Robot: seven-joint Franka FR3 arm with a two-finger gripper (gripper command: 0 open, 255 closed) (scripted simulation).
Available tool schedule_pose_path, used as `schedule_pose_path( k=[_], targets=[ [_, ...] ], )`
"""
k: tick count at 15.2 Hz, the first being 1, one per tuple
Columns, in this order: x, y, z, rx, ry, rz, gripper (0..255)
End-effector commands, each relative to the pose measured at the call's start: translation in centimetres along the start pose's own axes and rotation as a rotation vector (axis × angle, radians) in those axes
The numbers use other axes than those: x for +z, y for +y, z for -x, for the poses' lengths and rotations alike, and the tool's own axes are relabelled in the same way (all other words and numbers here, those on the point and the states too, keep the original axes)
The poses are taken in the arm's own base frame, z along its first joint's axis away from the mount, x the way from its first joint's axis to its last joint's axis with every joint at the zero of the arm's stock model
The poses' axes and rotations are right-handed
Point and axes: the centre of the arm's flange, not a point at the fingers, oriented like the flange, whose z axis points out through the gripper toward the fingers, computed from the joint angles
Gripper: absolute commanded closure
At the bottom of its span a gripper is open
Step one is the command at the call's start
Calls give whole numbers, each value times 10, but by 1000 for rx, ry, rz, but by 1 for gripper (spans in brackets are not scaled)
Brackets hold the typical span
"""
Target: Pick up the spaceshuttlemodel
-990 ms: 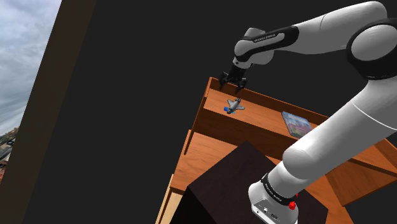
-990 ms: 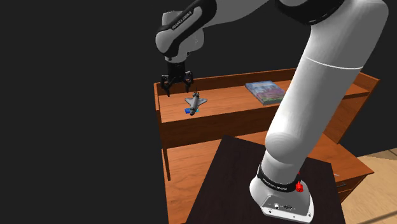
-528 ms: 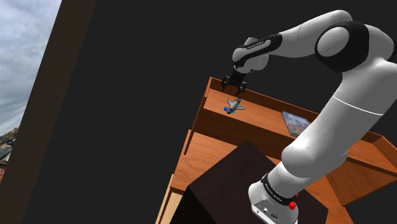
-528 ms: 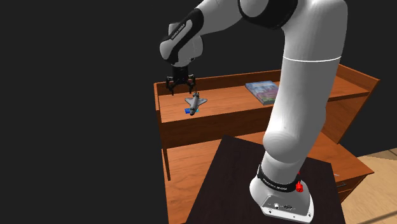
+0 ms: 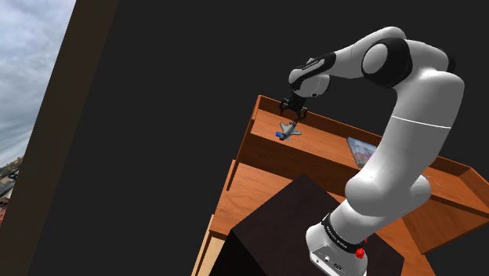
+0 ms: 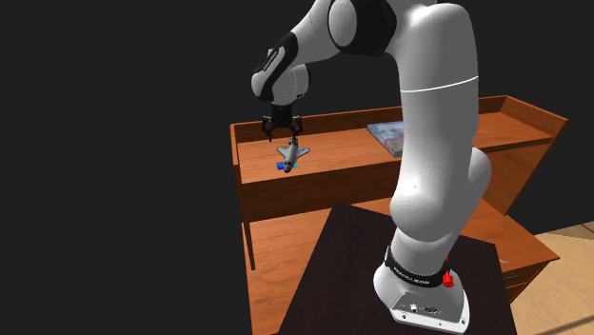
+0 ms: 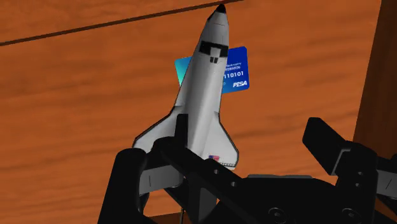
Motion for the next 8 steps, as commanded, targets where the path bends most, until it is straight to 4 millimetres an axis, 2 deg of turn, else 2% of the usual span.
schedule_pose_path(
  k=[1,5,8],
  targets=[
    [14,9,-19,54,5,1,0],
    [40,33,-54,155,15,3,0],
    [55,33,-54,155,15,3,0]
  ],
)
